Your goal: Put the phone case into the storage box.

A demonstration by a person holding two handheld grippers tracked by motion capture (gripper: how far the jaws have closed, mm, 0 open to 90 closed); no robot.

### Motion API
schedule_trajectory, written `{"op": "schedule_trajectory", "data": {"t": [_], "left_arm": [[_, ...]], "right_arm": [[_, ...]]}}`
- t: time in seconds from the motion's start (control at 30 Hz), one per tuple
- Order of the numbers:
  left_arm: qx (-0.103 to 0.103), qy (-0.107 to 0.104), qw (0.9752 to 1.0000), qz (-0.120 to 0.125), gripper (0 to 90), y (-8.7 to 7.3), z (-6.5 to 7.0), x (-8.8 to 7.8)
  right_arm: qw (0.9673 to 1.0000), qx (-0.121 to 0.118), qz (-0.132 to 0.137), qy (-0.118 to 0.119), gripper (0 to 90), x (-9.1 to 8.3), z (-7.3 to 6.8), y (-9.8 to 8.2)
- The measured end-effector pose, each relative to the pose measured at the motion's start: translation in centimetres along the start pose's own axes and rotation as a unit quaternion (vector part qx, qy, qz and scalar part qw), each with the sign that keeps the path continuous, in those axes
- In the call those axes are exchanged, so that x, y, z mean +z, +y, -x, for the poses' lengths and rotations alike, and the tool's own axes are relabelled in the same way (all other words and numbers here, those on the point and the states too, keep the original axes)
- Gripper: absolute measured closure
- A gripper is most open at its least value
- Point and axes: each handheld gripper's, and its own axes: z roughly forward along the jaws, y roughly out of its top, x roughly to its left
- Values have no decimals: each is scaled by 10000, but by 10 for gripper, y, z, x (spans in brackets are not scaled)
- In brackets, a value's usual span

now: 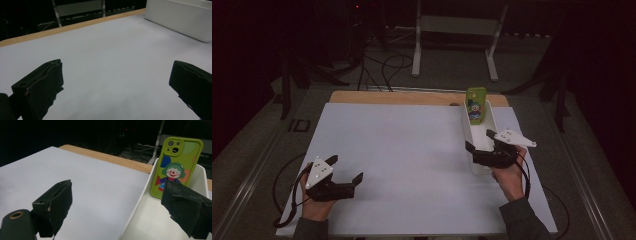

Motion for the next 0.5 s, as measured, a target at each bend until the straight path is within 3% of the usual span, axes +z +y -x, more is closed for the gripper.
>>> {"op": "schedule_trajectory", "data": {"t": [0.4,0.5], "left_arm": [[118,-65,9999,82,0,-1,2,-2],[117,-89,9998,97,0,-1,2,-3]], "right_arm": [[9990,-349,213,167,97,-10,-25,-20],[9982,-400,397,212,97,-15,-29,-22]]}}
